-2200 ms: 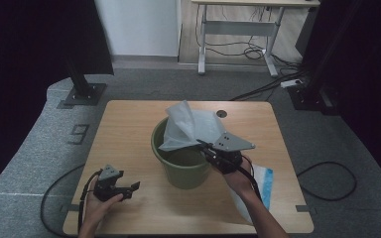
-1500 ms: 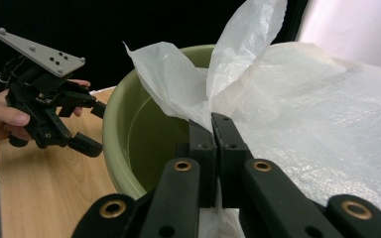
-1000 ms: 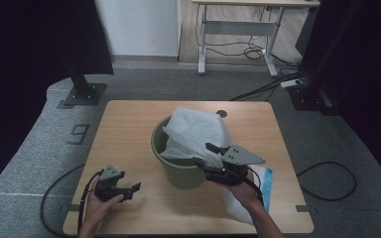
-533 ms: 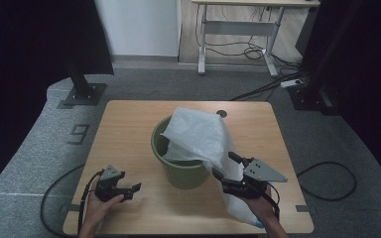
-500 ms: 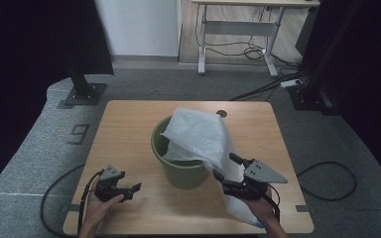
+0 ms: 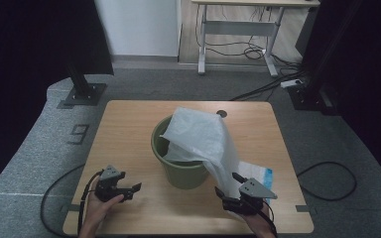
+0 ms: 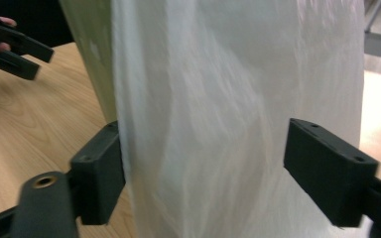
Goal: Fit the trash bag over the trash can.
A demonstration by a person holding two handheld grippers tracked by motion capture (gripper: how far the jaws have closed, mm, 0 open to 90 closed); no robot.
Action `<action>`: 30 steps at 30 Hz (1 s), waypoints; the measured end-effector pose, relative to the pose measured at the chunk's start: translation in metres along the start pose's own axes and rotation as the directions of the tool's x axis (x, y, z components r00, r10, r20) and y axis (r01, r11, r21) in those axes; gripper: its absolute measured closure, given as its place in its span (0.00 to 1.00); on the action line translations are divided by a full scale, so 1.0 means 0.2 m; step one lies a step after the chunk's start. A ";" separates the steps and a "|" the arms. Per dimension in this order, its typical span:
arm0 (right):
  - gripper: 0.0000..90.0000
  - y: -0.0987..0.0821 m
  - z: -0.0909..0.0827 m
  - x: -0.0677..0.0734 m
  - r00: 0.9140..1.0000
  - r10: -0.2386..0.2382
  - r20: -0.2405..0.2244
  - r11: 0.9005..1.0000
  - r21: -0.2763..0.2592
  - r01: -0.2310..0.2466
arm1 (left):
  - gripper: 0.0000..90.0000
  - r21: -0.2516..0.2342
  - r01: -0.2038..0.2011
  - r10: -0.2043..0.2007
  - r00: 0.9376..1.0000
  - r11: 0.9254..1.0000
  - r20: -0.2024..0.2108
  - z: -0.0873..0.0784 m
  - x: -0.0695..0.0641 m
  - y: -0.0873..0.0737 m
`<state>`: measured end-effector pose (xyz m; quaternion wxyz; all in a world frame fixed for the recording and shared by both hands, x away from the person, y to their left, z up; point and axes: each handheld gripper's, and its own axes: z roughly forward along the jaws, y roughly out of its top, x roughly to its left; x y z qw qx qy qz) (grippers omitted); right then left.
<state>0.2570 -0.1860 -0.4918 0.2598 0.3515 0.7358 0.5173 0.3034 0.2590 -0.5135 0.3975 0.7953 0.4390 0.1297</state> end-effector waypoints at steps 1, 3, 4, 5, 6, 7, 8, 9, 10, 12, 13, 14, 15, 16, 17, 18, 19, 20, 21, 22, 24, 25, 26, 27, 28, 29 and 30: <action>0.27 -0.01 0.00 0.00 1.000 0.006 0.011 1.000 -0.001 -0.006 | 0.18 -0.003 0.003 -0.003 1.000 1.000 0.004 0.00 0.00 0.00; 0.37 -0.03 0.00 -0.01 1.000 0.023 0.014 1.000 -0.007 -0.023 | 0.19 -0.013 0.009 -0.009 1.000 1.000 0.000 0.00 0.00 0.00; 0.42 -0.04 0.00 -0.02 0.999 0.027 0.022 1.000 -0.005 -0.027 | 0.19 -0.021 0.015 -0.015 1.000 1.000 -0.009 -0.01 0.00 0.00; 0.50 -0.05 0.00 -0.02 0.999 0.030 0.037 1.000 0.002 -0.030 | 0.19 -0.028 0.017 -0.017 1.000 0.999 -0.013 -0.01 -0.01 0.01; 0.57 -0.06 0.01 -0.03 0.999 0.037 0.039 0.999 0.011 -0.037 | 0.19 -0.036 0.017 -0.018 1.000 0.999 -0.012 -0.02 -0.01 0.01; 0.63 -0.06 0.01 -0.04 0.998 0.045 0.043 0.999 0.018 -0.046 | 0.19 -0.045 0.016 -0.016 1.000 0.999 -0.015 -0.02 -0.01 0.02; 0.71 -0.07 0.01 -0.05 0.998 0.051 0.049 0.999 0.017 -0.052 | 0.19 -0.052 0.014 -0.015 1.000 0.999 -0.018 -0.03 -0.02 0.02; 0.77 -0.07 0.01 -0.05 0.997 0.050 0.054 0.999 0.012 -0.051 | 0.19 -0.062 0.013 -0.014 1.000 0.998 -0.020 -0.04 -0.03 0.03; 0.83 -0.07 0.00 -0.06 0.997 0.044 0.058 0.999 0.002 -0.044 | 0.20 -0.072 0.012 -0.013 1.000 0.997 -0.017 -0.05 -0.04 0.04; 0.92 -0.07 -0.02 -0.06 0.998 0.017 0.066 1.000 -0.023 -0.016 | 0.20 -0.087 0.006 -0.008 1.000 0.996 -0.015 -0.06 -0.05 0.05; 0.95 -0.06 -0.03 -0.07 0.997 0.008 0.072 0.999 -0.035 -0.005 | 0.21 -0.094 0.003 -0.004 1.000 0.996 -0.015 -0.06 -0.06 0.06; 0.97 -0.05 -0.03 -0.07 0.997 0.003 0.077 0.999 -0.048 0.001 | 0.22 -0.101 0.000 -0.001 1.000 0.995 -0.012 -0.06 -0.07 0.06; 0.98 -0.04 -0.04 -0.08 0.997 0.001 0.082 0.998 -0.062 0.005 | 0.23 -0.105 -0.004 0.003 1.000 0.994 -0.006 -0.07 -0.07 0.06; 0.98 -0.03 -0.05 -0.08 0.997 -0.001 0.083 0.997 -0.075 0.007 | 0.23 -0.108 -0.006 0.005 1.000 0.994 -0.002 -0.07 -0.08 0.07; 0.98 -0.01 -0.06 -0.09 0.997 0.000 0.082 0.996 -0.085 0.007 | 0.24 -0.114 -0.008 0.008 1.000 0.993 -0.002 -0.07 -0.09 0.07; 0.98 0.02 -0.07 -0.10 0.997 -0.008 0.083 0.995 -0.096 0.016 | 0.25 -0.116 -0.007 0.007 1.000 0.993 0.000 -0.07 -0.09 0.07; 0.98 0.05 -0.07 -0.10 0.996 -0.014 0.084 0.994 -0.104 0.023 | 0.25 -0.116 -0.009 0.009 1.000 0.993 -0.001 -0.08 -0.09 0.08; 0.98 0.09 -0.08 -0.11 0.996 -0.026 0.087 0.992 -0.120 0.036 | 0.25 -0.116 -0.011 0.011 1.000 0.993 -0.002 -0.08 -0.09 0.08; 0.98 0.12 -0.09 -0.12 0.995 -0.033 0.089 0.991 -0.129 0.044 | 0.25 -0.115 -0.013 0.012 1.000 0.993 -0.002 -0.08 -0.09 0.08; 0.98 0.15 -0.10 -0.12 0.995 -0.044 0.092 0.988 -0.143 0.057 | 0.25 -0.115 -0.011 0.011 1.000 0.993 -0.002 -0.08 -0.09 0.08; 0.98 0.24 -0.12 -0.12 0.993 -0.073 0.094 0.981 -0.171 0.088 | 0.25 -0.117 -0.005 0.005 1.000 0.993 0.000 -0.08 -0.09 0.07; 0.98 0.26 -0.13 -0.12 0.992 -0.079 0.095 0.979 -0.179 0.095 | 0.25 -0.119 -0.001 0.001 1.000 0.993 0.001 -0.08 -0.09 0.07; 0.98 0.28 -0.13 -0.12 0.992 -0.085 0.096 0.977 -0.187 0.102 | 0.25 -0.120 0.001 -0.001 1.000 0.993 0.004 -0.08 -0.08 0.07; 0.98 0.31 -0.14 -0.12 0.991 -0.092 0.096 0.974 -0.198 0.110 | 0.25 -0.125 0.005 -0.004 1.000 0.992 0.008 -0.09 -0.08 0.07; 0.98 0.33 -0.15 -0.12 0.990 -0.099 0.097 0.971 -0.208 0.117 | 0.25 -0.127 0.008 -0.006 1.000 0.992 0.011 -0.09 -0.08 0.08; 0.98 0.35 -0.15 -0.11 0.990 -0.105 0.096 0.969 -0.216 0.124 | 0.25 -0.129 0.009 -0.007 1.000 0.992 0.013 -0.09 -0.08 0.08; 0.98 0.38 -0.15 -0.11 0.990 -0.109 0.092 0.967 -0.223 0.127 | 0.25 -0.132 0.008 -0.007 1.000 0.991 0.013 -0.10 -0.09 0.08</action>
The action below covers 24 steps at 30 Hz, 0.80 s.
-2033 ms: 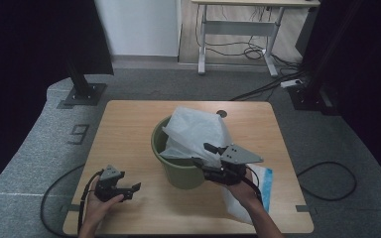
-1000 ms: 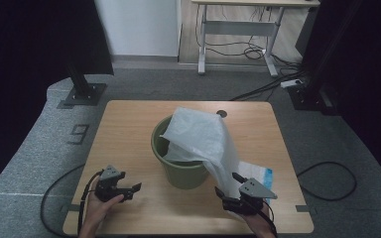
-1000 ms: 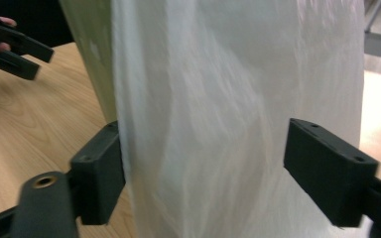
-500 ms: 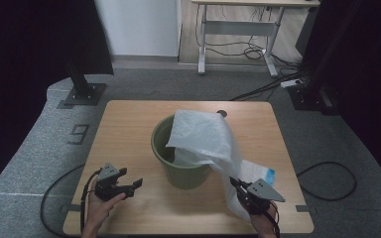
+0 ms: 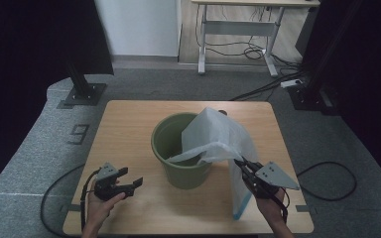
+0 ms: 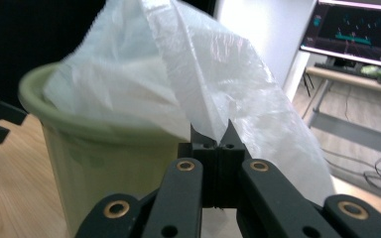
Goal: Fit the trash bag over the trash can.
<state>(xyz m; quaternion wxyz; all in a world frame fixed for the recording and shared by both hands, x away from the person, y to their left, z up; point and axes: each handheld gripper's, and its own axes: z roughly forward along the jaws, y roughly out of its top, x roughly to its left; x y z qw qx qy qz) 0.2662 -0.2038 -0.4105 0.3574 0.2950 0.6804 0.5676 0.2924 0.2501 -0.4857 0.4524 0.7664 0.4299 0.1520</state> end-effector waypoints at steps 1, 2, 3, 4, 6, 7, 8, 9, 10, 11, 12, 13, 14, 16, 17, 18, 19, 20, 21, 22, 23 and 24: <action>0.98 0.02 0.00 0.00 1.000 -0.006 -0.006 1.000 -0.004 0.006 | 0.25 -0.007 0.002 -0.002 1.000 1.000 0.007 -0.01 -0.01 0.01; 0.98 0.04 0.01 0.01 1.000 -0.009 -0.015 1.000 -0.005 0.009 | 0.25 -0.012 -0.001 0.001 1.000 1.000 0.008 -0.01 -0.01 0.02; 0.98 0.05 0.03 0.02 1.000 -0.011 -0.023 1.000 -0.002 0.011 | 0.26 -0.014 -0.007 0.007 1.000 1.000 0.008 -0.02 -0.02 0.02; 0.98 0.06 0.04 0.02 0.999 -0.016 -0.030 1.000 0.000 0.016 | 0.26 -0.016 -0.017 0.017 1.000 1.000 0.005 -0.02 -0.03 0.03; 0.98 0.08 0.07 0.04 0.999 -0.032 -0.042 0.999 0.012 0.033 | 0.26 -0.016 -0.030 0.031 1.000 0.999 0.003 -0.03 -0.05 0.04; 0.98 0.08 0.09 0.05 0.998 -0.035 -0.046 0.999 0.016 0.036 | 0.27 -0.017 -0.037 0.037 0.999 0.999 0.001 -0.03 -0.06 0.05; 0.98 0.09 0.10 0.05 0.998 -0.037 -0.052 0.999 0.021 0.038 | 0.27 -0.017 -0.042 0.042 0.999 0.999 0.001 -0.03 -0.06 0.05; 0.98 0.08 0.12 0.06 0.998 -0.039 -0.056 0.999 0.027 0.040 | 0.27 -0.020 -0.045 0.045 0.999 0.999 0.001 -0.04 -0.07 0.05; 0.98 0.08 0.13 0.06 0.997 -0.038 -0.061 0.999 0.031 0.040 | 0.28 -0.022 -0.043 0.043 0.999 0.999 0.000 -0.05 -0.07 0.06; 0.98 0.08 0.14 0.07 0.997 -0.037 -0.066 0.999 0.034 0.040 | 0.29 -0.021 -0.040 0.040 0.999 0.999 -0.005 -0.06 -0.08 0.07; 0.98 0.08 0.15 0.07 0.997 -0.037 -0.070 0.999 0.035 0.040 | 0.29 -0.022 -0.041 0.040 0.999 0.999 -0.009 -0.07 -0.09 0.07; 0.98 0.07 0.16 0.08 0.997 -0.031 -0.075 0.999 0.037 0.034 | 0.30 -0.028 -0.045 0.044 0.999 0.999 -0.010 -0.08 -0.10 0.08; 0.98 0.07 0.16 0.07 0.996 -0.031 -0.080 0.999 0.035 0.034 | 0.30 -0.034 -0.050 0.050 0.999 0.998 -0.010 -0.09 -0.12 0.10; 0.98 0.06 0.17 0.07 0.996 -0.023 -0.088 0.999 0.033 0.026 | 0.30 -0.049 -0.068 0.067 0.998 0.997 -0.015 -0.11 -0.16 0.13; 0.98 0.06 0.18 0.07 0.996 -0.018 -0.090 0.999 0.031 0.021 | 0.31 -0.063 -0.078 0.077 0.997 0.995 -0.019 -0.13 -0.18 0.14; 0.98 0.05 0.18 0.07 0.996 -0.012 -0.093 0.999 0.030 0.014 | 0.32 -0.077 -0.088 0.087 0.996 0.993 -0.016 -0.14 -0.20 0.16; 0.98 0.05 0.18 0.07 0.995 -0.006 -0.098 1.000 0.029 0.009 | 0.34 -0.088 -0.096 0.095 0.995 0.991 -0.014 -0.15 -0.22 0.17; 0.97 0.04 0.19 0.07 0.995 -0.004 -0.102 1.000 0.028 0.007 | 0.37 -0.095 -0.106 0.105 0.994 0.990 -0.017 -0.15 -0.25 0.19; 0.97 0.04 0.19 0.07 0.994 -0.001 -0.107 1.000 0.028 0.004 | 0.39 -0.100 -0.114 0.112 0.993 0.988 -0.022 -0.16 -0.26 0.20; 0.97 0.04 0.19 0.06 0.994 0.004 -0.112 1.000 0.030 0.000 | 0.40 -0.103 -0.118 0.117 0.993 0.988 -0.019 -0.16 -0.28 0.22; 0.97 0.04 0.19 0.06 0.993 0.005 -0.117 1.000 0.030 -0.002 | 0.40 -0.104 -0.123 0.123 0.992 0.987 -0.011 -0.17 -0.30 0.23; 0.97 0.04 0.19 0.05 0.993 0.007 -0.119 1.000 0.030 -0.003 | 0.40 -0.105 -0.126 0.126 0.992 0.986 -0.010 -0.17 -0.31 0.24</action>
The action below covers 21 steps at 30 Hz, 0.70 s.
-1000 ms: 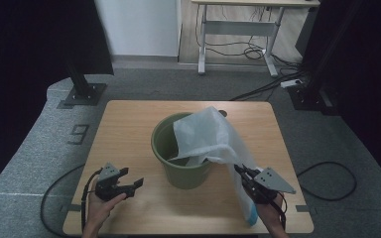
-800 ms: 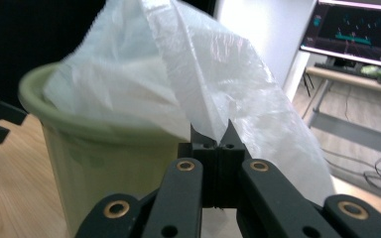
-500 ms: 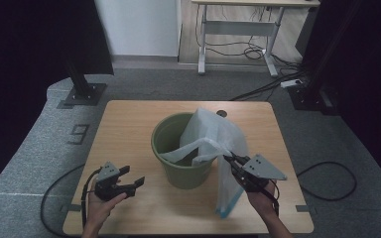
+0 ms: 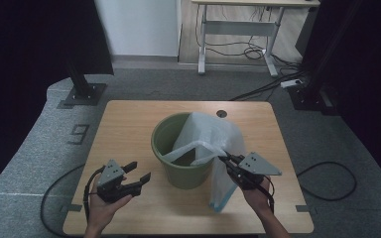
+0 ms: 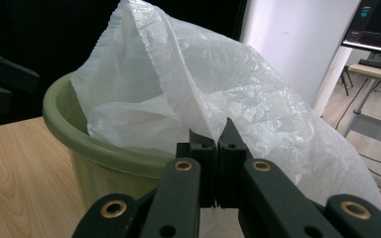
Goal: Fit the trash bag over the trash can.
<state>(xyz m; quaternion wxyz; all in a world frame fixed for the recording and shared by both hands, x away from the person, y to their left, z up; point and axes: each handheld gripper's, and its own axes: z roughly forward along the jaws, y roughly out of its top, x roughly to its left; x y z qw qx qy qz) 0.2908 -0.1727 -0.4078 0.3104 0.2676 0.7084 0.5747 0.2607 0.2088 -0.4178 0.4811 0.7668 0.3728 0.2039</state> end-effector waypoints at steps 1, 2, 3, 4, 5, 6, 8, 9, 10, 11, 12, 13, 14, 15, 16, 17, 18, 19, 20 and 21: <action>0.97 0.00 0.00 0.00 1.000 0.001 -0.001 1.000 -0.001 -0.001 | 0.40 0.000 -0.002 0.002 1.000 1.000 0.005 0.00 -0.01 0.01; 0.97 0.01 0.00 -0.01 1.000 0.001 -0.001 1.000 -0.003 -0.001 | 0.40 0.000 0.000 0.000 1.000 1.000 0.010 0.00 -0.02 0.03; 0.97 0.01 -0.01 -0.01 1.000 0.002 -0.002 1.000 -0.002 -0.002 | 0.39 0.001 0.003 -0.003 1.000 1.000 0.014 0.01 -0.02 0.04; 0.97 0.01 -0.01 -0.02 1.000 0.002 -0.002 1.000 -0.002 -0.002 | 0.39 0.004 0.007 -0.007 1.000 1.000 0.016 0.02 -0.02 0.05; 0.97 0.02 -0.01 -0.02 1.000 0.002 -0.002 1.000 -0.002 -0.002 | 0.39 0.006 0.006 -0.006 1.000 1.000 0.016 0.02 -0.02 0.07; 0.97 0.02 -0.01 -0.02 1.000 0.001 -0.003 1.000 0.000 -0.001 | 0.39 0.004 0.002 -0.002 1.000 1.000 0.016 0.03 -0.03 0.08; 0.97 0.03 -0.01 -0.02 1.000 0.001 -0.004 1.000 0.000 -0.001 | 0.40 -0.009 -0.011 0.011 1.000 1.000 0.022 0.03 -0.05 0.12; 0.97 0.03 -0.01 -0.02 1.000 -0.001 -0.005 1.000 0.001 0.001 | 0.40 -0.014 -0.020 0.020 0.999 1.000 0.031 0.03 -0.06 0.14; 0.97 0.04 -0.01 -0.02 1.000 -0.001 -0.007 1.000 0.002 0.001 | 0.40 -0.018 -0.028 0.029 0.999 0.999 0.040 0.04 -0.07 0.16; 0.97 0.04 -0.01 -0.02 1.000 -0.002 -0.008 1.000 0.003 0.002 | 0.40 -0.018 -0.036 0.037 0.998 0.999 0.045 0.04 -0.08 0.18; 0.97 0.05 -0.01 -0.02 1.000 -0.003 -0.009 1.000 0.004 0.003 | 0.40 -0.016 -0.045 0.046 0.998 0.999 0.046 0.05 -0.09 0.20; 0.97 0.06 -0.01 -0.02 1.000 -0.003 -0.010 1.000 0.004 0.003 | 0.40 -0.016 -0.056 0.057 0.997 0.998 0.047 0.06 -0.10 0.22; 0.97 0.06 -0.01 -0.02 1.000 -0.005 -0.011 1.000 0.004 0.005 | 0.40 -0.017 -0.060 0.061 0.997 0.998 0.049 0.07 -0.10 0.24; 0.97 0.07 -0.01 -0.02 1.000 -0.007 -0.012 1.000 0.004 0.007 | 0.39 -0.020 -0.065 0.066 0.996 0.998 0.056 0.07 -0.11 0.26; 0.97 0.08 -0.01 -0.01 1.000 -0.008 -0.014 1.000 0.005 0.008 | 0.39 -0.021 -0.067 0.068 0.996 0.998 0.065 0.08 -0.12 0.28; 0.97 0.08 0.00 -0.01 1.000 -0.010 -0.014 1.000 0.006 0.010 | 0.39 -0.020 -0.067 0.068 0.994 0.998 0.080 0.09 -0.12 0.29; 0.97 0.09 0.00 -0.01 1.000 -0.012 -0.016 1.000 0.008 0.012 | 0.39 -0.018 -0.062 0.064 0.993 0.998 0.095 0.11 -0.12 0.31; 0.97 0.09 0.00 -0.01 1.000 -0.012 -0.017 1.000 0.010 0.013 | 0.39 -0.011 -0.060 0.060 0.993 0.998 0.100 0.13 -0.12 0.33; 0.97 0.09 0.00 -0.01 1.000 -0.012 -0.018 1.000 0.013 0.012 | 0.39 -0.007 -0.058 0.059 0.994 0.998 0.097 0.14 -0.12 0.34; 0.97 0.09 0.00 -0.01 1.000 -0.010 -0.019 1.000 0.014 0.011 | 0.39 -0.003 -0.056 0.056 0.994 0.998 0.094 0.15 -0.12 0.35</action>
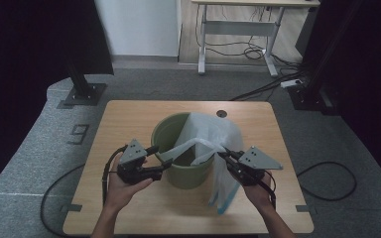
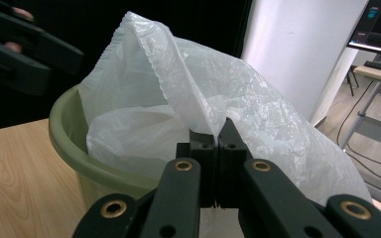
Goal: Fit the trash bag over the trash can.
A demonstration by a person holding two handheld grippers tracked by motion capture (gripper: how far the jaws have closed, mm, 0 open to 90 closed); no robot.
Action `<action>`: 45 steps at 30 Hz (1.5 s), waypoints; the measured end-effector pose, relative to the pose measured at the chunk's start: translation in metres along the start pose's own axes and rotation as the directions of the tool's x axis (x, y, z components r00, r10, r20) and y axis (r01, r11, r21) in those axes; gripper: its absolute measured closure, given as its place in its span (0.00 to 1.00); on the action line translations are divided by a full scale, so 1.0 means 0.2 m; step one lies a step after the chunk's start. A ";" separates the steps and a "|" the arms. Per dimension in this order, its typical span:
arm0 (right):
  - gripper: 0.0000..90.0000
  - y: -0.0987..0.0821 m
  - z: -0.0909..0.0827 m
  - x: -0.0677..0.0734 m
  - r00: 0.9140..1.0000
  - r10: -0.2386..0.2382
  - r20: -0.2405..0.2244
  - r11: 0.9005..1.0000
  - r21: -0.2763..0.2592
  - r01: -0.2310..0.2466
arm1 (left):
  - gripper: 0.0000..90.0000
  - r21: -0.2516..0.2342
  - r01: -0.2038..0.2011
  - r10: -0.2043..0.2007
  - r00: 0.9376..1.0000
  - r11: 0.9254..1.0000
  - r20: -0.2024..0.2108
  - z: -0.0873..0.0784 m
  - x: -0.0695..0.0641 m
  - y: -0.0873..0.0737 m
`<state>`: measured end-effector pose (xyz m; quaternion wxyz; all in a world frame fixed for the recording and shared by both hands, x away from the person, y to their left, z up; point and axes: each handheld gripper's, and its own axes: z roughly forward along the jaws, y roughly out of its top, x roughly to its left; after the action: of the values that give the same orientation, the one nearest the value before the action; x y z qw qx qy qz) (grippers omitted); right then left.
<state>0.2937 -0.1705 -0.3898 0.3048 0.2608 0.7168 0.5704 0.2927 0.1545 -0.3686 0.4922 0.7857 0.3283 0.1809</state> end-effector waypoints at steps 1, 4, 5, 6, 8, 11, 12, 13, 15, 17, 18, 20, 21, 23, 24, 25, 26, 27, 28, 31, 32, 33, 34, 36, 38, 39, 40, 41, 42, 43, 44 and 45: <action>0.97 0.00 0.00 0.00 1.000 0.002 -0.002 1.000 0.002 -0.002 | 0.39 0.004 -0.002 0.002 1.000 1.000 0.001 0.01 0.00 0.01; 0.97 0.00 0.01 0.00 1.000 0.002 -0.004 1.000 0.005 -0.002 | 0.42 0.013 -0.020 0.019 1.000 1.000 0.016 0.05 -0.01 0.05; 0.97 0.00 0.01 0.00 1.000 0.001 -0.005 1.000 0.007 -0.001 | 0.45 0.019 -0.030 0.030 0.999 0.999 0.024 0.07 -0.01 0.07; 0.97 0.01 0.01 0.00 1.000 0.000 -0.005 1.000 0.008 0.000 | 0.46 0.023 -0.035 0.035 0.999 0.999 0.032 0.08 -0.01 0.08; 0.97 0.01 0.01 0.00 1.000 0.000 -0.006 1.000 0.008 0.000 | 0.50 0.029 -0.047 0.046 0.998 0.998 0.041 0.11 -0.02 0.10; 0.97 0.01 0.01 0.00 1.000 0.000 -0.006 1.000 0.007 0.000 | 0.56 0.038 -0.060 0.058 0.997 0.998 0.045 0.14 -0.03 0.12; 0.97 0.01 0.01 0.00 1.000 0.001 -0.006 1.000 0.006 -0.001 | 0.59 0.043 -0.065 0.064 0.997 0.997 0.039 0.15 -0.03 0.13; 0.97 0.01 0.01 0.00 1.000 0.001 -0.006 1.000 0.006 -0.001 | 0.63 0.050 -0.071 0.069 0.997 0.996 0.039 0.16 -0.04 0.13; 0.97 0.01 0.01 0.00 1.000 0.005 -0.007 1.000 0.006 -0.005 | 0.71 0.065 -0.075 0.072 0.996 0.995 0.048 0.17 -0.04 0.14; 0.95 0.00 0.01 0.00 1.000 0.008 -0.007 1.000 0.005 -0.008 | 0.78 0.068 -0.070 0.067 0.997 0.995 0.048 0.18 -0.04 0.15; 0.93 0.00 0.01 0.00 1.000 0.011 -0.008 1.000 0.005 -0.011 | 0.80 0.065 -0.064 0.061 0.997 0.996 0.052 0.18 -0.03 0.15; 0.86 -0.02 0.00 0.00 1.000 0.020 -0.008 1.000 0.003 -0.020 | 0.86 0.054 -0.053 0.050 0.997 0.997 0.059 0.18 -0.02 0.15; 0.81 -0.03 0.00 0.00 0.999 0.034 -0.011 0.999 0.002 -0.034 | 0.90 0.054 -0.055 0.052 0.997 0.997 0.053 0.19 -0.01 0.15; 0.70 -0.07 0.00 0.02 0.999 0.049 -0.003 0.999 0.013 -0.049 | 0.95 0.055 -0.039 0.036 0.998 0.998 0.048 0.19 0.01 0.14; 0.63 -0.10 -0.01 0.03 0.999 0.048 0.011 0.999 0.017 -0.048 | 0.96 0.052 -0.032 0.030 0.998 0.998 0.050 0.19 0.02 0.14; 0.57 -0.11 -0.01 0.04 0.998 0.051 0.021 0.999 0.017 -0.052 | 0.97 0.050 -0.021 0.019 0.999 0.999 0.045 0.19 0.03 0.13; 0.50 -0.14 -0.03 0.05 0.997 0.066 0.041 0.998 0.015 -0.067 | 0.98 0.048 -0.016 0.015 0.999 0.999 0.039 0.19 0.03 0.13; 0.44 -0.15 -0.04 0.06 0.995 0.082 0.052 0.997 0.009 -0.082 | 0.98 0.046 -0.009 0.008 0.999 0.999 0.035 0.19 0.04 0.12; 0.40 -0.17 -0.06 0.07 0.992 0.106 0.060 0.994 0.002 -0.107 | 0.98 0.045 -0.004 0.002 1.000 0.999 0.031 0.18 0.04 0.11; 0.35 -0.24 -0.10 0.09 0.984 0.164 0.066 0.986 0.004 -0.164 | 0.98 0.043 0.007 -0.008 1.000 0.999 0.023 0.19 0.05 0.11; 0.34 -0.25 -0.10 0.10 0.983 0.169 0.065 0.985 0.008 -0.170 | 0.98 0.042 0.008 -0.009 1.000 0.999 0.023 0.19 0.05 0.10; 0.33 -0.26 -0.10 0.12 0.983 0.168 0.068 0.985 0.014 -0.170 | 0.98 0.043 0.006 -0.007 1.000 0.999 0.023 0.19 0.05 0.10; 0.32 -0.28 -0.10 0.13 0.983 0.166 0.074 0.986 0.021 -0.168 | 0.98 0.042 0.005 -0.005 1.000 0.999 0.023 0.18 0.05 0.10; 0.31 -0.31 -0.08 0.15 0.982 0.172 0.082 0.984 0.037 -0.176 | 0.98 0.041 0.005 -0.006 1.000 0.999 0.025 0.18 0.05 0.10; 0.30 -0.33 -0.05 0.16 0.979 0.186 0.088 0.980 0.053 -0.191 | 0.97 0.043 0.001 -0.002 1.000 0.999 0.026 0.18 0.05 0.10; 0.30 -0.34 -0.03 0.17 0.978 0.186 0.096 0.980 0.057 -0.192 | 0.97 0.044 0.001 -0.002 1.000 0.999 0.024 0.18 0.05 0.10; 0.31 -0.35 -0.02 0.17 0.977 0.190 0.102 0.979 0.062 -0.197 | 0.97 0.045 0.001 -0.002 1.000 0.999 0.019 0.18 0.05 0.10; 0.31 -0.37 -0.01 0.18 0.975 0.194 0.107 0.977 0.066 -0.202 | 0.97 0.046 0.001 -0.002 1.000 0.999 0.015 0.18 0.06 0.10; 0.32 -0.38 0.01 0.18 0.974 0.197 0.109 0.976 0.070 -0.206 | 0.97 0.046 0.001 -0.002 1.000 0.999 0.015 0.17 0.06 0.10; 0.33 -0.38 0.02 0.18 0.973 0.204 0.110 0.975 0.072 -0.212 | 0.97 0.044 0.003 -0.004 1.000 0.999 0.016 0.17 0.06 0.10; 0.35 -0.39 0.03 0.17 0.970 0.217 0.108 0.971 0.073 -0.226 | 0.97 0.043 0.002 -0.003 1.000 0.999 0.017 0.17 0.06 0.10; 0.39 -0.40 0.03 0.17 0.968 0.228 0.103 0.969 0.073 -0.236 | 0.97 0.042 0.001 -0.001 1.000 0.999 0.021 0.17 0.06 0.10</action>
<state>0.2737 -0.1588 -0.4745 0.2578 0.3819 0.6899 0.5584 0.3285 0.1354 -0.3657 0.4791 0.7975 0.3273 0.1656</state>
